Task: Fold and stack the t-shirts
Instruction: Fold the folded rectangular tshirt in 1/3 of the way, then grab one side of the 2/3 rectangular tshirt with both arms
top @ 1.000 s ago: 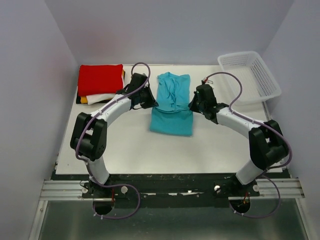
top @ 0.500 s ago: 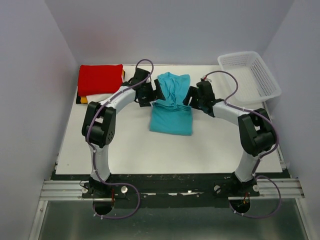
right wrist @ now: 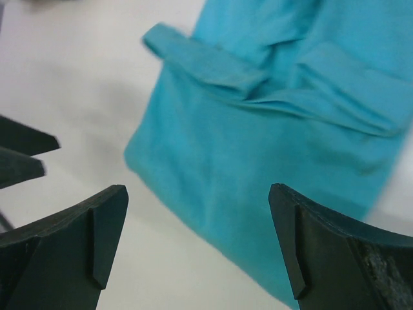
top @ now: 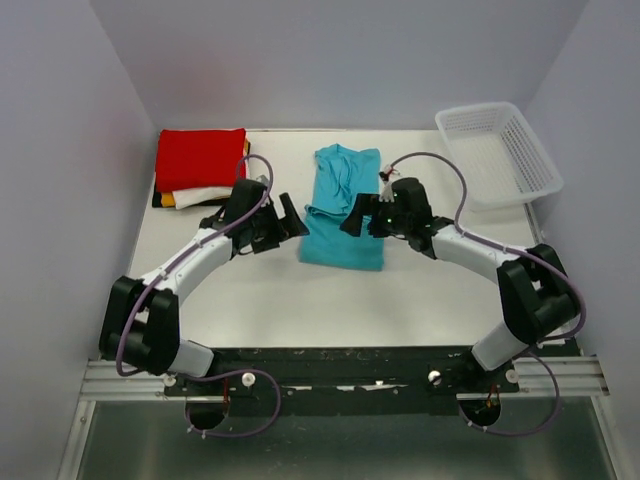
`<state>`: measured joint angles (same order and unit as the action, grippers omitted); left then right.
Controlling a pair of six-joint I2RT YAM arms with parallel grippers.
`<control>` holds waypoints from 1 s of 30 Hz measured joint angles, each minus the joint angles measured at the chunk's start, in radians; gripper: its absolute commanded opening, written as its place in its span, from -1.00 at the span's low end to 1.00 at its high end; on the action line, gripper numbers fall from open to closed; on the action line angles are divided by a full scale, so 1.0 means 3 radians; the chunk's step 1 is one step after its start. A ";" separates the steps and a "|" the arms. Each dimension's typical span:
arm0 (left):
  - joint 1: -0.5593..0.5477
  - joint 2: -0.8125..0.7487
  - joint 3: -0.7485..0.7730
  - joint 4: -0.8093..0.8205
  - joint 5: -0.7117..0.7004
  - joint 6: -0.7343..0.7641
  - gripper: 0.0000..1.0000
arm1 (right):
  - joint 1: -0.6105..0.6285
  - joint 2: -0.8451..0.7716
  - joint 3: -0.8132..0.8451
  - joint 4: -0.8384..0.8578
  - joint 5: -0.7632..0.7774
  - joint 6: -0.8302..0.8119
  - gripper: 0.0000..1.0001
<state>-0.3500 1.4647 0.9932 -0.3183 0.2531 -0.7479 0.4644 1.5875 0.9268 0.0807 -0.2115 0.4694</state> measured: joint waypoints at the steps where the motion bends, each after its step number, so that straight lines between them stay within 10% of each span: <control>1: 0.0000 -0.0145 -0.0212 0.0036 -0.0004 -0.0034 0.97 | 0.0090 0.0028 0.0001 0.0039 -0.0092 -0.0020 1.00; 9: 0.0001 -0.0839 -0.1377 0.0242 -0.0022 -0.0231 0.97 | 0.0365 0.0871 0.0589 0.0116 -0.0252 -0.0098 1.00; 19: 0.0001 -0.1036 -0.1493 0.0393 -0.0034 -0.0254 0.97 | 0.0201 0.1944 0.2199 0.0048 0.0749 -0.0205 1.00; 30: 0.0000 -0.0337 -0.1088 0.0649 0.0169 -0.0235 0.64 | 0.0111 0.0008 0.0169 0.0178 0.1322 0.0081 1.00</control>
<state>-0.3500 1.3636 0.6666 -0.1238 0.3038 -0.8185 0.4976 1.5898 0.9775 0.1341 0.1852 0.4938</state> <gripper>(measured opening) 0.902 0.998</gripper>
